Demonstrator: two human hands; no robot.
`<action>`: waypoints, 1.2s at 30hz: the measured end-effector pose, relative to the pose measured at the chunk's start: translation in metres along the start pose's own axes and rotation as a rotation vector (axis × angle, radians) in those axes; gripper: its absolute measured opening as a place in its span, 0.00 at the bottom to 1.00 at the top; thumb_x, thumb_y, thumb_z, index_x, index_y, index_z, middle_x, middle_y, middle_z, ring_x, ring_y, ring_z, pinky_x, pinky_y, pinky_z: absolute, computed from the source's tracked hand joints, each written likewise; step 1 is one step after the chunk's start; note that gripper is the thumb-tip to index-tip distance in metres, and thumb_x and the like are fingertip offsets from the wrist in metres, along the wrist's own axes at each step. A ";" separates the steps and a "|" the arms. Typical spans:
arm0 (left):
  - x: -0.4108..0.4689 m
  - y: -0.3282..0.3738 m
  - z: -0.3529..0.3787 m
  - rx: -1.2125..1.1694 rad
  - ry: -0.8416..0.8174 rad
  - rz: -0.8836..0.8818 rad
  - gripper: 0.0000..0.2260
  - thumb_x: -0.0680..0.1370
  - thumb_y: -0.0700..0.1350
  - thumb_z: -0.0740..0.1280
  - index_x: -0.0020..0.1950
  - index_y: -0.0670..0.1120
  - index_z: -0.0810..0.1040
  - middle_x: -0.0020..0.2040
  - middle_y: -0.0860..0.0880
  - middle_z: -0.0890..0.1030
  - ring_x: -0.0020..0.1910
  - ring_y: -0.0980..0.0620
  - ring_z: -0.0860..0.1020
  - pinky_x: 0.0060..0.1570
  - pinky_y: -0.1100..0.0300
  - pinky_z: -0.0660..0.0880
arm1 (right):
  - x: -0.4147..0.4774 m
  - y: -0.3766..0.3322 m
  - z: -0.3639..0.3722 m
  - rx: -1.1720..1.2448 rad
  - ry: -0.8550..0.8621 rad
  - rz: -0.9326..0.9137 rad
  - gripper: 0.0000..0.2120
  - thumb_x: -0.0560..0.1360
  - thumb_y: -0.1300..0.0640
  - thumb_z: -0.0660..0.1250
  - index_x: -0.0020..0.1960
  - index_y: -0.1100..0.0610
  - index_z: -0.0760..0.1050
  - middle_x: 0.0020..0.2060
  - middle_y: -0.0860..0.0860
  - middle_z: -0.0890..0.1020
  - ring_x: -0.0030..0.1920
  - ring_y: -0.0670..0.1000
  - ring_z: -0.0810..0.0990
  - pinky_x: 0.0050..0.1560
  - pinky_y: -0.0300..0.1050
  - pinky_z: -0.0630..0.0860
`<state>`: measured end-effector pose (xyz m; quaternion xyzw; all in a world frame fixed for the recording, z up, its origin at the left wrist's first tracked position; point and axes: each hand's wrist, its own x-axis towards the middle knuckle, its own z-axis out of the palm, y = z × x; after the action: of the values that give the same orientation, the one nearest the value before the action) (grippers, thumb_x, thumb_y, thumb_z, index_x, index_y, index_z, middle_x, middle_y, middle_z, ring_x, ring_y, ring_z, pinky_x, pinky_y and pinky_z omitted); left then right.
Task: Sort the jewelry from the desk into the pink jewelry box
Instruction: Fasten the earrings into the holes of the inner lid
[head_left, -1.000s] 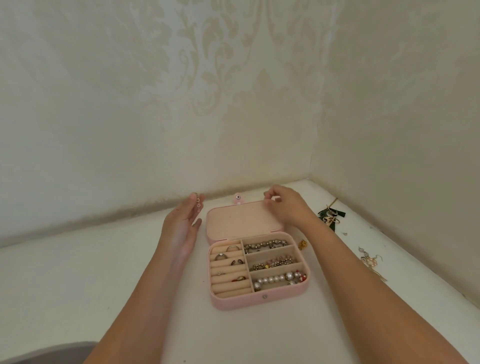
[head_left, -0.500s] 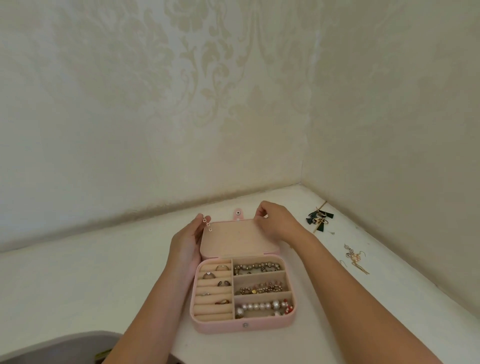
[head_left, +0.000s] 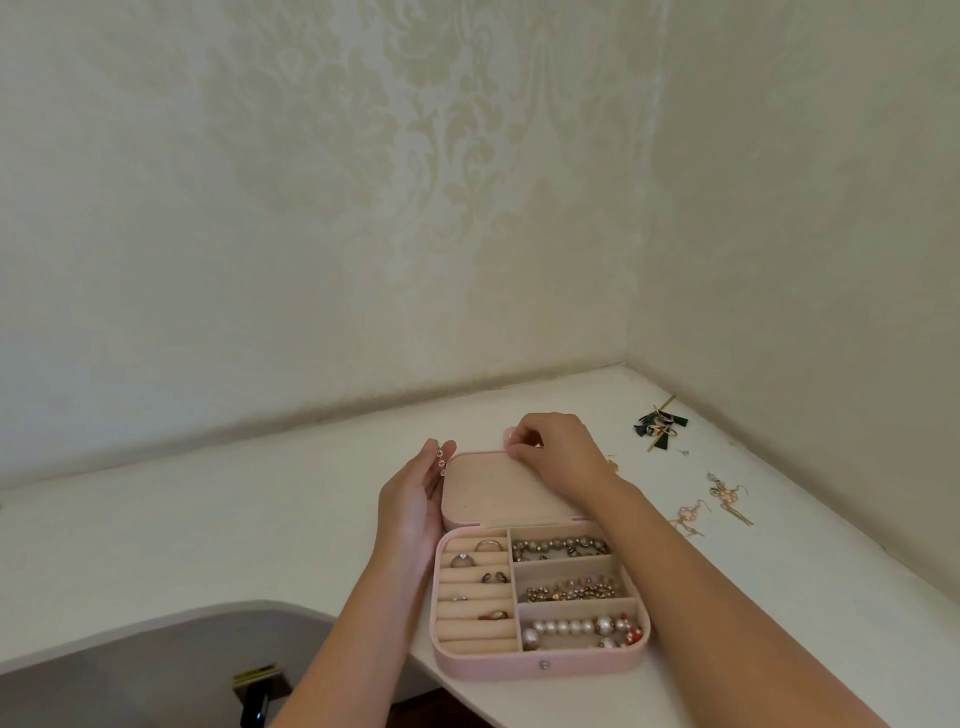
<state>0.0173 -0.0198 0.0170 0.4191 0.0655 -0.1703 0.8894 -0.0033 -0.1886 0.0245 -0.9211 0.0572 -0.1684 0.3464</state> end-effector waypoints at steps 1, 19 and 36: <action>0.000 0.000 0.000 -0.001 -0.004 0.000 0.04 0.78 0.41 0.65 0.44 0.42 0.76 0.47 0.44 0.81 0.42 0.51 0.78 0.47 0.57 0.75 | 0.001 0.000 0.000 -0.025 -0.008 -0.010 0.02 0.73 0.60 0.68 0.42 0.56 0.80 0.39 0.44 0.80 0.43 0.45 0.76 0.40 0.29 0.67; 0.012 -0.004 -0.009 0.047 -0.021 0.058 0.06 0.77 0.43 0.67 0.47 0.41 0.78 0.46 0.46 0.82 0.45 0.52 0.79 0.52 0.57 0.75 | 0.012 0.002 -0.003 -0.189 -0.070 -0.168 0.06 0.71 0.63 0.65 0.39 0.57 0.80 0.40 0.49 0.84 0.43 0.48 0.79 0.47 0.44 0.76; -0.005 -0.006 0.000 0.607 -0.042 0.542 0.02 0.74 0.41 0.70 0.42 0.44 0.82 0.53 0.53 0.81 0.46 0.62 0.80 0.43 0.71 0.74 | -0.003 -0.024 -0.039 -0.008 0.206 -0.296 0.02 0.70 0.65 0.68 0.40 0.62 0.80 0.35 0.51 0.82 0.37 0.48 0.78 0.41 0.38 0.73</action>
<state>0.0102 -0.0225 0.0140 0.6612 -0.1190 0.0503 0.7390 -0.0198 -0.1941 0.0670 -0.8987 -0.0431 -0.3106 0.3066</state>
